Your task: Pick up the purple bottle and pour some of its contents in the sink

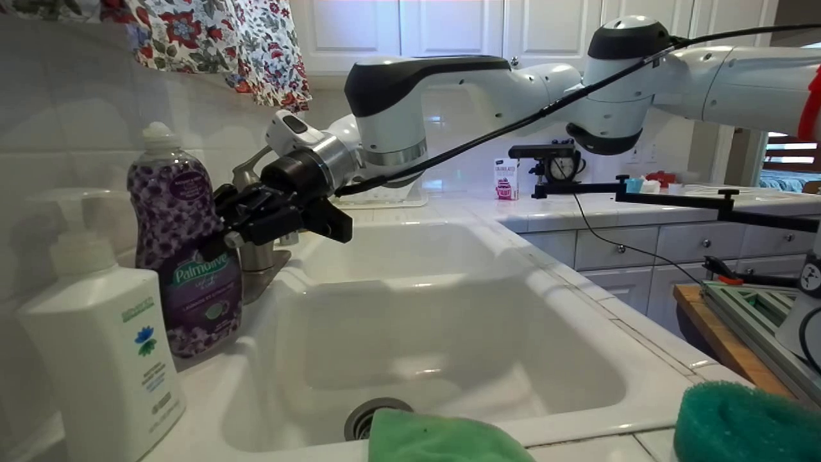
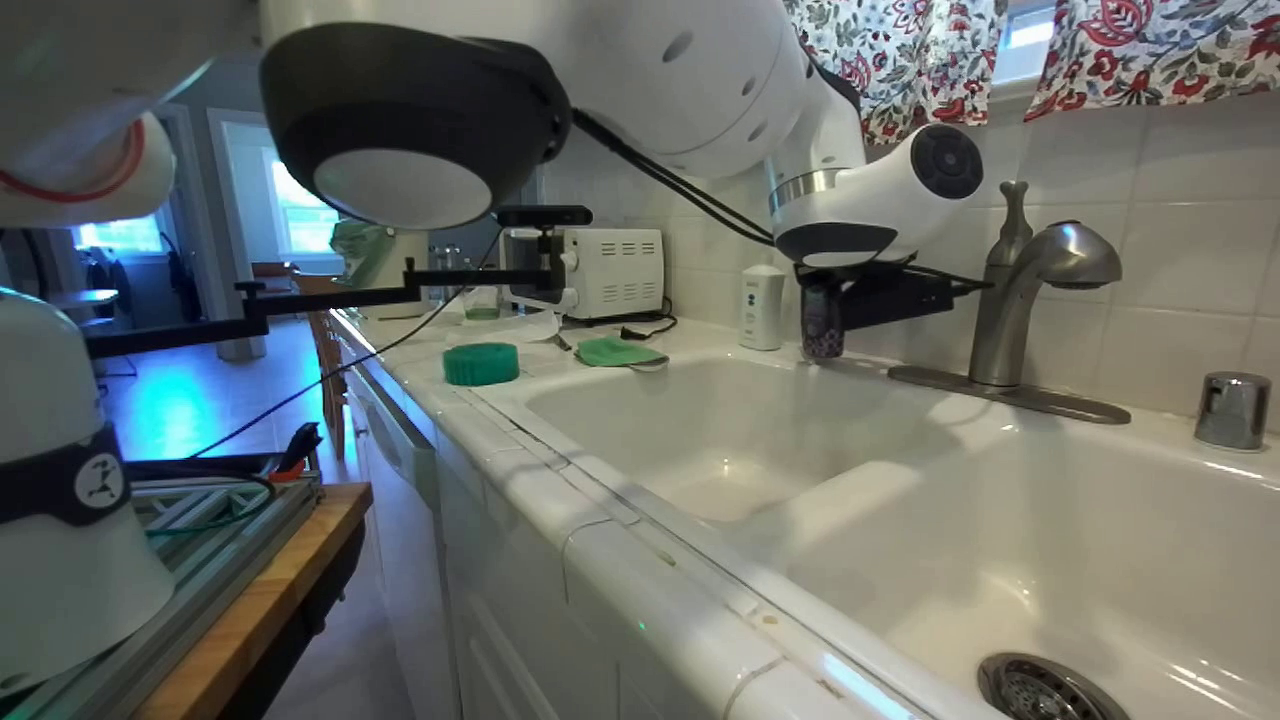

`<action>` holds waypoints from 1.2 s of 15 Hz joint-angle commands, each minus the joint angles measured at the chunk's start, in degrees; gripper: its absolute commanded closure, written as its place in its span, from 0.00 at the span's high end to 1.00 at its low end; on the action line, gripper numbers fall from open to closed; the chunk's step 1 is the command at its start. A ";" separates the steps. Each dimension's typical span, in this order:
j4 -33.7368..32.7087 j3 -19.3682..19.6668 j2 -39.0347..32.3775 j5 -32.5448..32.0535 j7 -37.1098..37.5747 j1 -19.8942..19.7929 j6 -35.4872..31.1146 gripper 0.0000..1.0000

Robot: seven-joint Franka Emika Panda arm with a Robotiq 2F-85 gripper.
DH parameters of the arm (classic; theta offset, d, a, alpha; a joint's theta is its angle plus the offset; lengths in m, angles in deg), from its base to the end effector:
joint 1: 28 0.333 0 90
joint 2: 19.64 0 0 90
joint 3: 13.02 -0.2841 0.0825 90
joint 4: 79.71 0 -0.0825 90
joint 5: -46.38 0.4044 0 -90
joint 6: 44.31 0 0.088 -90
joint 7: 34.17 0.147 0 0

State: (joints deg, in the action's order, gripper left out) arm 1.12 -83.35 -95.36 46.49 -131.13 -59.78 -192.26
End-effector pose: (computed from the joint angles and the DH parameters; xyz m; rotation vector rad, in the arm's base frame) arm 0.7355 0.2513 0.2368 -1.5677 -1.5805 -1.2413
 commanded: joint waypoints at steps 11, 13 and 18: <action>-9.05 3.72 1.43 7.23 -3.96 6.22 6.25 1.00; -7.94 5.15 3.29 8.11 -1.83 6.49 5.84 1.00; -3.81 10.66 11.48 8.31 5.22 8.06 1.53 1.00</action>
State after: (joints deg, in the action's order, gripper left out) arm -5.37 -77.62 -90.28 52.92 -129.51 -53.02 -188.17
